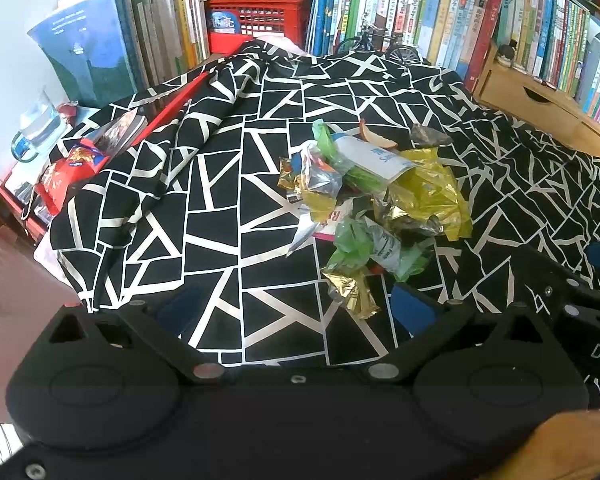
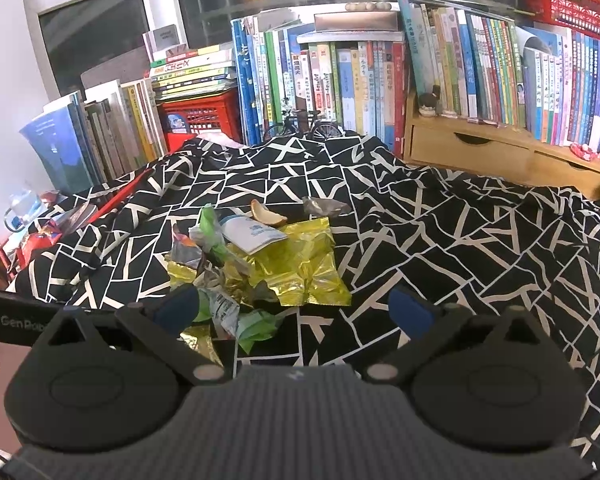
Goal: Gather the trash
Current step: 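Move both grippers toward the pile of wrappers on the bed, then grasp the gold foil bag with the right gripper while the left grasps the green wrapper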
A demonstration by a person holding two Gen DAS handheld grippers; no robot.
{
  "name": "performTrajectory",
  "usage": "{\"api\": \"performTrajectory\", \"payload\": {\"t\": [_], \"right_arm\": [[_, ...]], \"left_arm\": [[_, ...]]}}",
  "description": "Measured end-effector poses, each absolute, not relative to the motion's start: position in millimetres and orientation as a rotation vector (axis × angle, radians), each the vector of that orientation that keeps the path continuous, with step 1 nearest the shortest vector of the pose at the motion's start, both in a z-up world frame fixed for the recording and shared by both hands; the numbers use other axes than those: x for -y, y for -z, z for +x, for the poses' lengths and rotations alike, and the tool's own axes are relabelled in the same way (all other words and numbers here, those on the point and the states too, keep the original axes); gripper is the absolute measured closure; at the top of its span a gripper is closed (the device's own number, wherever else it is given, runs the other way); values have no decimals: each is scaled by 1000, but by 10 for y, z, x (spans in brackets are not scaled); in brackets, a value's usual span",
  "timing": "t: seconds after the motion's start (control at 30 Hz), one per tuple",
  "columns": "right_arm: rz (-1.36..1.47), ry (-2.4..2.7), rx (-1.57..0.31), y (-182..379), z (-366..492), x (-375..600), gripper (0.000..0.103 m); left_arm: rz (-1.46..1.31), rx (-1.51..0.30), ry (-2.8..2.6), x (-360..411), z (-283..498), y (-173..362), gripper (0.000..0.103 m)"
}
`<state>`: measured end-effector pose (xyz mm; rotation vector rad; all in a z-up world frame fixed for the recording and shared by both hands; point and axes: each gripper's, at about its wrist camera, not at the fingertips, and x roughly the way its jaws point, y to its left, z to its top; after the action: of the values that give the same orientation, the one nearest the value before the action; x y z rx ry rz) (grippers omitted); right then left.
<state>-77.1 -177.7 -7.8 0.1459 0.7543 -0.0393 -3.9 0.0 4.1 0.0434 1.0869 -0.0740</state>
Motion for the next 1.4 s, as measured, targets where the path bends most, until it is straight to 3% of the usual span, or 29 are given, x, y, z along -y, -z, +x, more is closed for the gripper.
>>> {"api": "performTrajectory", "payload": {"t": [0.37,0.9,1.0,1.23,1.4], "right_arm": [[188,48,-771,93,-752,1810,0],[189,58,-800,171,-461,1920,3],[193,54,-827,257,-279,1982,4],[196,15,-908,561,162,2102,8],[253,6,-971,833,497,2203,15]], "left_arm": [[3,-1020,116,4,-40,-55,2],[1,-1093,111,5,156,198,5],[-3,-1114,106,19,207,319,10],[-40,-1164,105,102,307,648,34],[-119,-1143,64,111,440,722,38]]}}
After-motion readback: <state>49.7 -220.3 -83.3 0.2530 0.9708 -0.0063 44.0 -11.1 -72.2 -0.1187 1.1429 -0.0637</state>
